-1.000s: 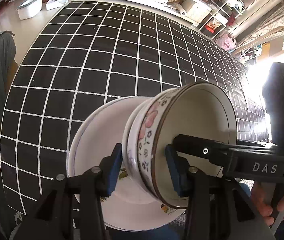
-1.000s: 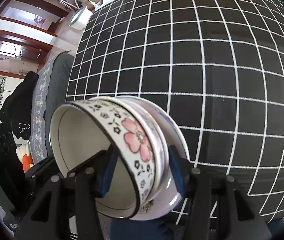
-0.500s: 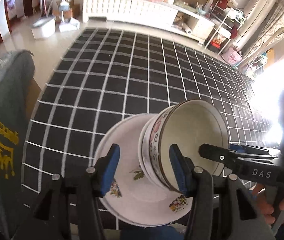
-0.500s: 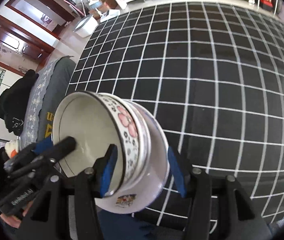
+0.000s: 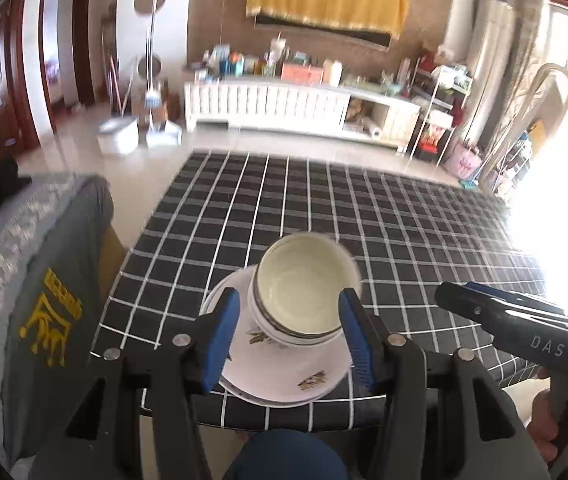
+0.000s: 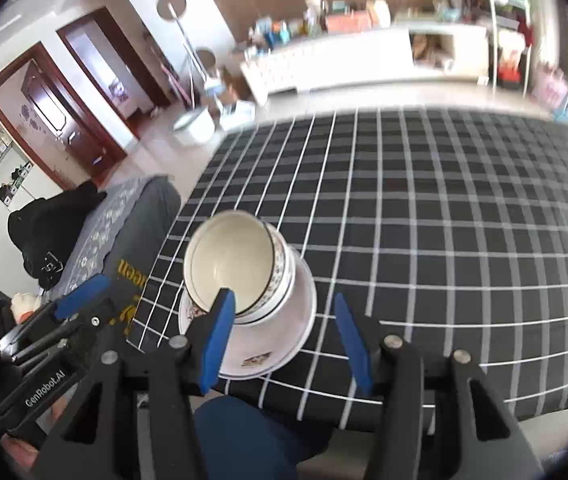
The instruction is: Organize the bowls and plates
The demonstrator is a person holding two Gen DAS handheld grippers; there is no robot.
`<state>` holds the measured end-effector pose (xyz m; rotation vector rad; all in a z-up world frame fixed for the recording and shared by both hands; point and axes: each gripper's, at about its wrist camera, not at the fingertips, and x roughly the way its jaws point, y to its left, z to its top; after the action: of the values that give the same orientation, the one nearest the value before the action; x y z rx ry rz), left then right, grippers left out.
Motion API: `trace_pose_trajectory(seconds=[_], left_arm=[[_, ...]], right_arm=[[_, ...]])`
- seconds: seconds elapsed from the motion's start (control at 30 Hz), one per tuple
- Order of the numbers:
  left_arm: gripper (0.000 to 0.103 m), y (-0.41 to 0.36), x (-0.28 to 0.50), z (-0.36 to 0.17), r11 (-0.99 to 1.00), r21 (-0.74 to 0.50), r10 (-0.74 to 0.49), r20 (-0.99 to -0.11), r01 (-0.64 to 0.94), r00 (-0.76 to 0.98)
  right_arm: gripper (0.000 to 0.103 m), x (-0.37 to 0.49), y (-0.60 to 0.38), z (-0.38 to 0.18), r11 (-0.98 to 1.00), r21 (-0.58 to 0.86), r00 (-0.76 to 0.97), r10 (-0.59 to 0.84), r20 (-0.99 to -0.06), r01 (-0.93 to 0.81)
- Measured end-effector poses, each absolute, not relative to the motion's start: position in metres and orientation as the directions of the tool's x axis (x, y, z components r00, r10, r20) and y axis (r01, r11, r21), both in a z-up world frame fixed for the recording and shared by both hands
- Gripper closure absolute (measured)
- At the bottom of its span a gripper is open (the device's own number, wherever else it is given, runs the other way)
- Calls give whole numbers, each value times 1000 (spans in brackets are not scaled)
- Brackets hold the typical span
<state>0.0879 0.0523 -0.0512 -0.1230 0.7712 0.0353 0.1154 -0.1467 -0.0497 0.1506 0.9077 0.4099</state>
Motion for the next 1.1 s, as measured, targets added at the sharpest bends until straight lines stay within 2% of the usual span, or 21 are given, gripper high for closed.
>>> trace_pose_trajectory(seconds=[0.1, 0.2, 0.27, 0.33, 0.4, 0.47, 0.5, 0.63, 0.8, 1.1], left_arm=[[54, 38, 60, -29, 995, -70, 12, -631, -72, 776], [53, 26, 38, -14, 998, -41, 22, -582, -56, 813], [42, 15, 23, -4, 998, -25, 29, -546, -51, 837], [41, 8, 12, 1, 999, -8, 30, -515, -41, 857], [37, 4, 1, 6, 999, 2, 33, -496, -36, 868], [25, 3, -5, 10, 999, -19, 21, -494, -34, 869], [21, 3, -8, 12, 998, -33, 22, -504, -45, 864], [20, -3, -21, 20, 998, -45, 9, -487, -36, 874], [20, -17, -37, 26, 1000, -7, 8, -454, -12, 891], [20, -27, -48, 21, 999, -11, -35, -476, 34, 879]], right_arm=[[39, 89, -155, -30, 929, 232, 622, 366, -692, -289], [28, 60, -160, -10, 946, 141, 707, 312, -635, -291], [24, 44, -164, 1, 955, 97, 755, 281, -593, -279], [22, 27, -169, 11, 961, 65, 794, 258, -550, -268], [16, 15, -173, 18, 965, 36, 819, 241, -521, -261], [2, 5, -177, 24, 965, 12, 843, 233, -485, -260], [0, -1, -179, 28, 962, 8, 851, 245, -465, -272], [0, -13, -187, 33, 945, 51, 835, 309, -455, -322], [0, -21, -189, 31, 959, 21, 851, 260, -456, -282], [0, -38, -204, 28, 965, 41, 862, 249, -441, -258]])
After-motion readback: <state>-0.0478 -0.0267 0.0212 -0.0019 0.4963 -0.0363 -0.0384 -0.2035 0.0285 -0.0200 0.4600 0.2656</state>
